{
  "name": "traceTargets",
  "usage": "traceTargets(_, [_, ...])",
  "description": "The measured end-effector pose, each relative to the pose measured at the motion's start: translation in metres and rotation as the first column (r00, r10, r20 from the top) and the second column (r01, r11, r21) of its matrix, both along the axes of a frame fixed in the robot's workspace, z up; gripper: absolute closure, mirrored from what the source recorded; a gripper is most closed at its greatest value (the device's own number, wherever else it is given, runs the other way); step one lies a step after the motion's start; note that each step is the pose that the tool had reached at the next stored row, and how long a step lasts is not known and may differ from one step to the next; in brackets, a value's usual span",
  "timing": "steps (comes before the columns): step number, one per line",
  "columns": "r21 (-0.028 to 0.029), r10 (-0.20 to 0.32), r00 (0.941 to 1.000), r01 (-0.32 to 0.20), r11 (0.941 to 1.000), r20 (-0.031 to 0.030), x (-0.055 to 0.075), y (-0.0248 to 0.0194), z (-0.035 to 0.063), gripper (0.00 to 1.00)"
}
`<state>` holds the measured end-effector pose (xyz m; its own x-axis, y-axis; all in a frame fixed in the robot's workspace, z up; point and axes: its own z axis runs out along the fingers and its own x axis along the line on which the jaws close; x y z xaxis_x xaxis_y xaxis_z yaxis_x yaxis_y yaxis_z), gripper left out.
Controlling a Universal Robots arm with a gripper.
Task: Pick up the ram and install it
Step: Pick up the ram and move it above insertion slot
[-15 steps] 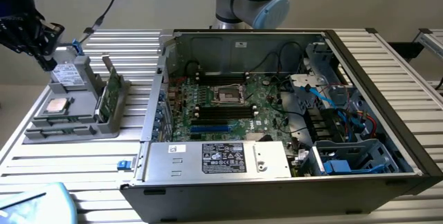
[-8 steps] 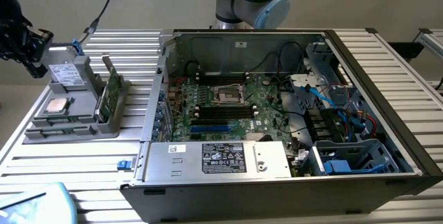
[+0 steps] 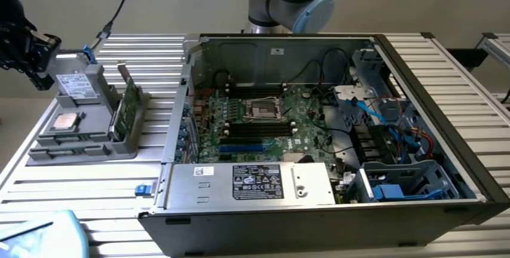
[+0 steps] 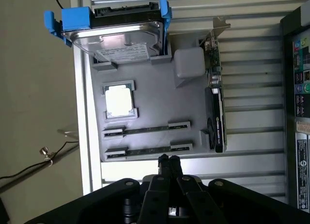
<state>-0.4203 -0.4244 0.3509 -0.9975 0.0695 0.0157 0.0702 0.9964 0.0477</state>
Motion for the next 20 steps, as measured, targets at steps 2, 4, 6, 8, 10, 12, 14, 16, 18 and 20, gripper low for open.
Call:
traceTargets(2, [0.0, 0.0, 1.0, 0.0, 1.0, 0.0, 0.0, 0.0, 0.0, 0.89])
traceTargets(4, [0.0, 0.0, 1.0, 0.0, 1.0, 0.0, 0.0, 0.0, 0.0, 0.89])
traceTargets(6, [0.0, 0.0, 1.0, 0.0, 1.0, -0.0001, 0.0, 0.0, 0.0001, 0.89])
traceTargets(8, [0.0001, 0.0, 1.0, 0.0, 1.0, 0.0002, -0.0001, 0.0, 0.0, 0.89])
traceTargets(10, [0.0019, 0.008, 1.0, -0.008, 1.0, 0.0022, -0.0024, -0.0001, -0.0008, 0.89])
traceTargets(12, [0.0059, 0.043, 0.9991, -0.043, 0.999, 0.0023, -0.0026, 0.0, -0.0016, 0.89])
traceTargets(14, [0.0101, 0.08, 0.9968, -0.08, 0.9967, 0.0023, -0.0026, 0.0, -0.0021, 0.89])
traceTargets(16, [0.0125, 0.116, 0.9932, -0.116, 0.9931, 0.0028, -0.0026, 0.0, -0.0027, 0.89])
traceTargets(18, [0.0145, 0.152, 0.9884, -0.152, 0.9883, 0.003, -0.0026, 0.0, -0.003, 0.89])
traceTargets(20, [0.0165, 0.188, 0.9822, -0.188, 0.982, 0.0033, -0.0026, 0.0, -0.0034, 0.89])
